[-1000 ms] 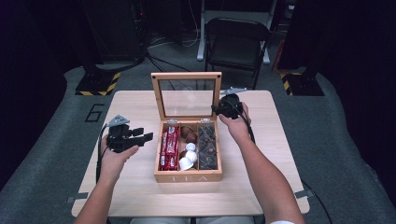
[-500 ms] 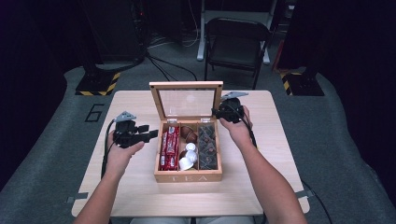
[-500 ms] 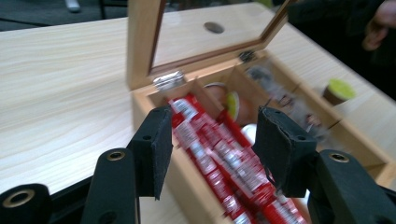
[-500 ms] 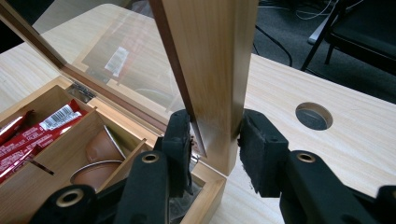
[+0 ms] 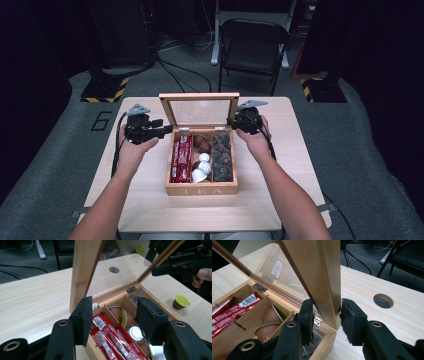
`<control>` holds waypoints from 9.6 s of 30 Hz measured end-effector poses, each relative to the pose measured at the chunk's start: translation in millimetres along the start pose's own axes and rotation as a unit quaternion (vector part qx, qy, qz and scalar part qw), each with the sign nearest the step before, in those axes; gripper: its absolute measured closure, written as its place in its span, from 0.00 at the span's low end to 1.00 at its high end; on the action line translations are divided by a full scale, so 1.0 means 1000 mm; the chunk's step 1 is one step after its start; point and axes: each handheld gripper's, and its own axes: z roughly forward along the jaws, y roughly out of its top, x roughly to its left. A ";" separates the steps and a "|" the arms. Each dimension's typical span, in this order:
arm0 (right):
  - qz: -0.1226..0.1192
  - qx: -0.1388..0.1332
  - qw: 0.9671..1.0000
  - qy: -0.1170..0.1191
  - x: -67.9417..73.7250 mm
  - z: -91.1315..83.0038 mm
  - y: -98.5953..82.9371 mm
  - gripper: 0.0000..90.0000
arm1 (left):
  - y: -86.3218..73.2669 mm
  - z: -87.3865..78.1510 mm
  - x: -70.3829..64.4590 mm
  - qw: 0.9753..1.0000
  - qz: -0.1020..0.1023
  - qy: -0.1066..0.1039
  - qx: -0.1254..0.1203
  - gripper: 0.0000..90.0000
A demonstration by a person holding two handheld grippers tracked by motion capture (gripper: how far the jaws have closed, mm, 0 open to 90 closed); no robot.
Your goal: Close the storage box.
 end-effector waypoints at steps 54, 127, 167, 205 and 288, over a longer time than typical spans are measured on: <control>0.027 -0.024 0.998 0.041 0.020 -0.046 -0.030 0.52 | -0.016 -0.021 -0.022 0.998 0.055 0.030 -0.023 0.66; -0.019 -0.041 0.996 0.080 0.072 -0.101 -0.107 0.49 | -0.116 -0.037 -0.045 0.999 0.046 -0.019 0.012 0.65; -0.039 0.022 0.994 0.097 0.083 -0.098 -0.134 0.50 | -0.146 -0.024 -0.048 0.995 0.056 -0.034 0.070 0.65; -0.020 0.012 0.995 0.102 0.079 -0.103 -0.127 0.44 | -0.139 -0.026 -0.050 0.997 0.028 -0.042 0.065 0.46; 0.003 0.038 0.999 0.007 0.031 -0.094 -0.163 0.42 | -0.166 -0.025 0.028 0.996 -0.050 0.046 0.062 0.44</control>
